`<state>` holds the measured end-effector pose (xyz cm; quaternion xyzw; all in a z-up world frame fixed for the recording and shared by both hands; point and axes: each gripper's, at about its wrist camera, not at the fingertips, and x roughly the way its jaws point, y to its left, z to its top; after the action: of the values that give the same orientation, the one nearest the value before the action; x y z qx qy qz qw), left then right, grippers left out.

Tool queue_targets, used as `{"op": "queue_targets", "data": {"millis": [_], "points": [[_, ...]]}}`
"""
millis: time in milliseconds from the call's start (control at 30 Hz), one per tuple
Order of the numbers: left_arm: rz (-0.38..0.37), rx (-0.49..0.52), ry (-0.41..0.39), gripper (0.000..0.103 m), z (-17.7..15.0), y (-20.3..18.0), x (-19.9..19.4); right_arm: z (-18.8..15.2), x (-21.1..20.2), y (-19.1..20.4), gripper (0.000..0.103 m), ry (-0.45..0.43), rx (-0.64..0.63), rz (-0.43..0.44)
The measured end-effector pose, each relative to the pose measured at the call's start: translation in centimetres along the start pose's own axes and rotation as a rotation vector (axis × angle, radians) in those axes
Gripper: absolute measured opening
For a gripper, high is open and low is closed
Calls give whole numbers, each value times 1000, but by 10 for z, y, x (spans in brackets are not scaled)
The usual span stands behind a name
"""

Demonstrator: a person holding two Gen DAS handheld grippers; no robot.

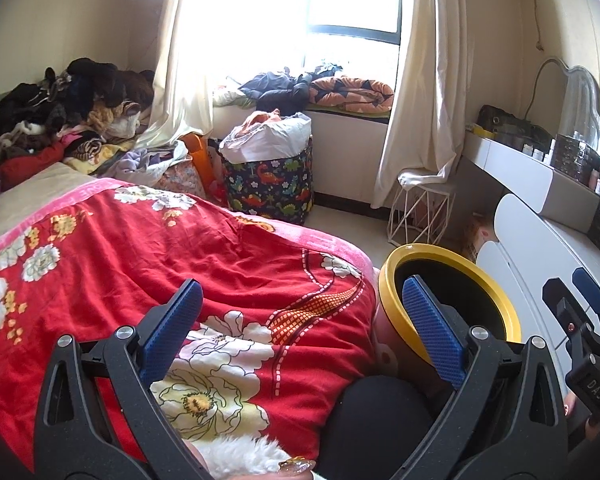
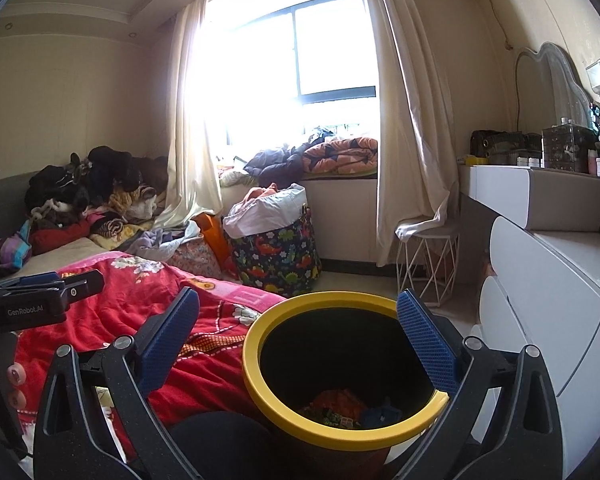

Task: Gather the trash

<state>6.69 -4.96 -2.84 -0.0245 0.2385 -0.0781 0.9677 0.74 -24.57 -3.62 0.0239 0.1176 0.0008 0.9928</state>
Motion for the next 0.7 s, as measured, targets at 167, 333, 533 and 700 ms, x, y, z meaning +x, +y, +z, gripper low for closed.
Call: {"op": "queue_targets", "data": {"millis": [167,333,533,700], "points": [[-2,4,-2,92,2,-2,-1,2,-1,1,97,-5,4,-8],[-3,2,-3,92,3,-3,-2,3,-1,1,97,-5,8,-11],[-4,5,-6,92,6,-5,-1,3,-1,0,97,-5,6,-10],[-5,5,-7,92,5,-5,-1,3,-1,0,97,-9,8,-12]]}}
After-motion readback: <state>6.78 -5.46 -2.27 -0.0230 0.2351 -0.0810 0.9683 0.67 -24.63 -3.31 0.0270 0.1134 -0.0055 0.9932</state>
